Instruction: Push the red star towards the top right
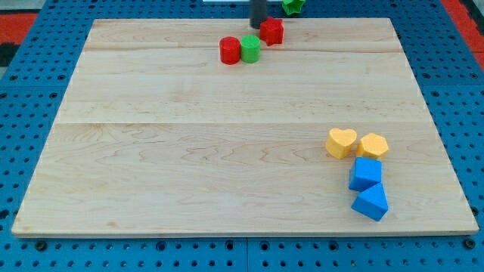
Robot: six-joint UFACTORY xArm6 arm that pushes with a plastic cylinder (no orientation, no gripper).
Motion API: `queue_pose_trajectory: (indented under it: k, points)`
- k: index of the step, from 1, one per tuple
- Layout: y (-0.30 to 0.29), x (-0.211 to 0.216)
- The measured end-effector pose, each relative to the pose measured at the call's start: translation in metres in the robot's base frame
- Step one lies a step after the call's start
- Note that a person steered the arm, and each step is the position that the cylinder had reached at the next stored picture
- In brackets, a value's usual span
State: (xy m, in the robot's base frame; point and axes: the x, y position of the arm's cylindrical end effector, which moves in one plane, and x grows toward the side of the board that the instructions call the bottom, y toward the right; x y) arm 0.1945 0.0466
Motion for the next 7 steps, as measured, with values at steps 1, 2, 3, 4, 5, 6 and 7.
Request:
queue_pose_trajectory:
  k: [1, 2, 3, 4, 5, 6, 7]
  points:
    - [0.018, 0.000]
    - [-0.031, 0.009]
    - [-0.039, 0.032]
    - [0.010, 0.024]
    - [0.054, 0.012]
    - [0.068, 0.012]
    - [0.071, 0.013]
